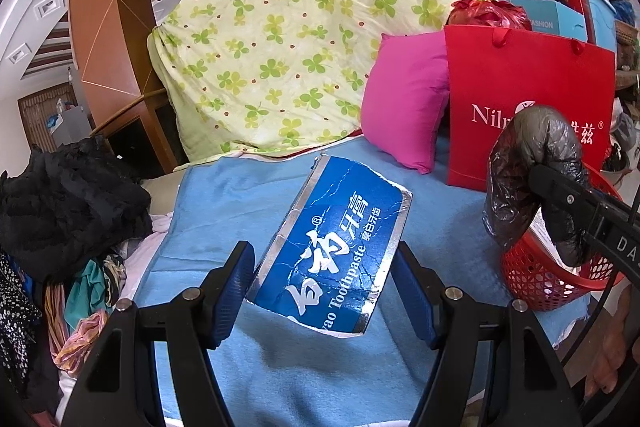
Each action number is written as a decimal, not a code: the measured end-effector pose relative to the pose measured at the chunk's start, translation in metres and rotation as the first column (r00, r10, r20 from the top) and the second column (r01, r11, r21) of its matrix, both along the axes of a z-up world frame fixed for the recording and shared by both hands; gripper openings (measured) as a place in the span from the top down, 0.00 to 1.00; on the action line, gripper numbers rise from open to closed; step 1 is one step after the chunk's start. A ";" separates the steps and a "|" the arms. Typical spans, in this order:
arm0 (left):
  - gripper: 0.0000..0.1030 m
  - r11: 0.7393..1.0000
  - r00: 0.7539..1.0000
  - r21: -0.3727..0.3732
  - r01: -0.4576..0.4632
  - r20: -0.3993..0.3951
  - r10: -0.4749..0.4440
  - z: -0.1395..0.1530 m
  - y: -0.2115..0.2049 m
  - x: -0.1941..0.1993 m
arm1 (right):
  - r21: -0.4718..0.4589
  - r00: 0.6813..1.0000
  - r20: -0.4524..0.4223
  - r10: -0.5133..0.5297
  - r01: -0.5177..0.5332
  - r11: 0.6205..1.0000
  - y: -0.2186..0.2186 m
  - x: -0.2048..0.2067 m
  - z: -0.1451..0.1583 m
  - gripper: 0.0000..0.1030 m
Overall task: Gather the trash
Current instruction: 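Carry the toothpaste box and black bag toward the red mesh basket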
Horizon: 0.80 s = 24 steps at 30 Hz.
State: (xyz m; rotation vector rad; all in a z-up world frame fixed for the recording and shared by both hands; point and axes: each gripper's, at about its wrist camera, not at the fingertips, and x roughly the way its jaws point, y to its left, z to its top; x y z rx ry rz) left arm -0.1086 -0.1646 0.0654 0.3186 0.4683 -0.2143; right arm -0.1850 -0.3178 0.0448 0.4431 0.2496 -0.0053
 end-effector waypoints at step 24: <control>0.31 0.998 0.998 0.027 0.057 0.007 -0.057 -0.001 -0.018 -0.011 | 0.028 0.998 0.020 -0.056 0.055 0.998 -0.021 -0.019 -0.001 0.57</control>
